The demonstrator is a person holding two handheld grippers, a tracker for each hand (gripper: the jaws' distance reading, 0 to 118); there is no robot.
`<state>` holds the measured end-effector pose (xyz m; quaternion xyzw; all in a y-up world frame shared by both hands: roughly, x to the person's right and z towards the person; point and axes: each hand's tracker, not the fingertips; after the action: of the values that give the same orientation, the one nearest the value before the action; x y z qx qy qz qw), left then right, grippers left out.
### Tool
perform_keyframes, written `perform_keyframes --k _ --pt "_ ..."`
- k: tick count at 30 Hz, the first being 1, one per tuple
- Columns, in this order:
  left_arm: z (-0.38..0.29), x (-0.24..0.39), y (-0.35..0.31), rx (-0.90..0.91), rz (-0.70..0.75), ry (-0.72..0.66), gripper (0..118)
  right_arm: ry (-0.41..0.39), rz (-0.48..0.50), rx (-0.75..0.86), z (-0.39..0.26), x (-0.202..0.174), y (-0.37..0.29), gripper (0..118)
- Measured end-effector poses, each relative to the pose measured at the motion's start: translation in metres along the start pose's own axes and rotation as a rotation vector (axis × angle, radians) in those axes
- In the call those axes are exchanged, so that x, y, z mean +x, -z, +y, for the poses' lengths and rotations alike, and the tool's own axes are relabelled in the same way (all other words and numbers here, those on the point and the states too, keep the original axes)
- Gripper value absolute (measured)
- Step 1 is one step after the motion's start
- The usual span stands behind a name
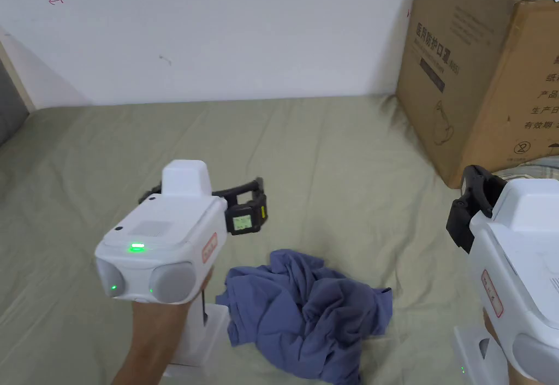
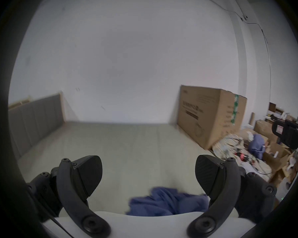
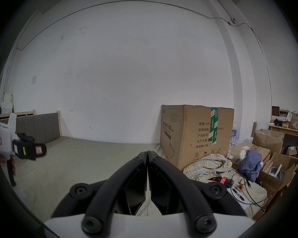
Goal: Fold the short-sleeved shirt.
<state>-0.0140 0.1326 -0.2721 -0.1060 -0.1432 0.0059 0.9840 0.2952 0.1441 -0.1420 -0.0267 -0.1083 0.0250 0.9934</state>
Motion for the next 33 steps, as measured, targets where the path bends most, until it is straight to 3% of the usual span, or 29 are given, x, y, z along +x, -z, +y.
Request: perform_keyframes --k 5,7,10,13,20,33 --pt "-0.003 -0.024 -0.012 0.105 0.093 0.017 108 -0.003 0.010 0.010 0.007 -0.011 -0.002 1" --pt "-0.006 -0.028 -0.017 0.134 0.115 0.020 97 -0.005 0.015 0.012 0.008 -0.013 -0.002 1" --pt "-0.009 -0.031 -0.021 0.153 0.125 0.038 55 -0.006 0.020 0.015 0.010 -0.015 -0.002 1" --pt "-0.009 -0.031 -0.021 0.148 0.112 0.049 3 -0.009 0.024 0.016 0.013 -0.020 -0.003 1" --pt "-0.011 -0.031 -0.011 0.068 0.048 0.053 0 -0.006 0.029 0.013 0.010 -0.017 0.001 1" --pt "-0.100 -0.040 0.072 -0.508 -0.021 -0.081 0 -0.004 0.030 -0.053 -0.014 -0.014 0.024 1"
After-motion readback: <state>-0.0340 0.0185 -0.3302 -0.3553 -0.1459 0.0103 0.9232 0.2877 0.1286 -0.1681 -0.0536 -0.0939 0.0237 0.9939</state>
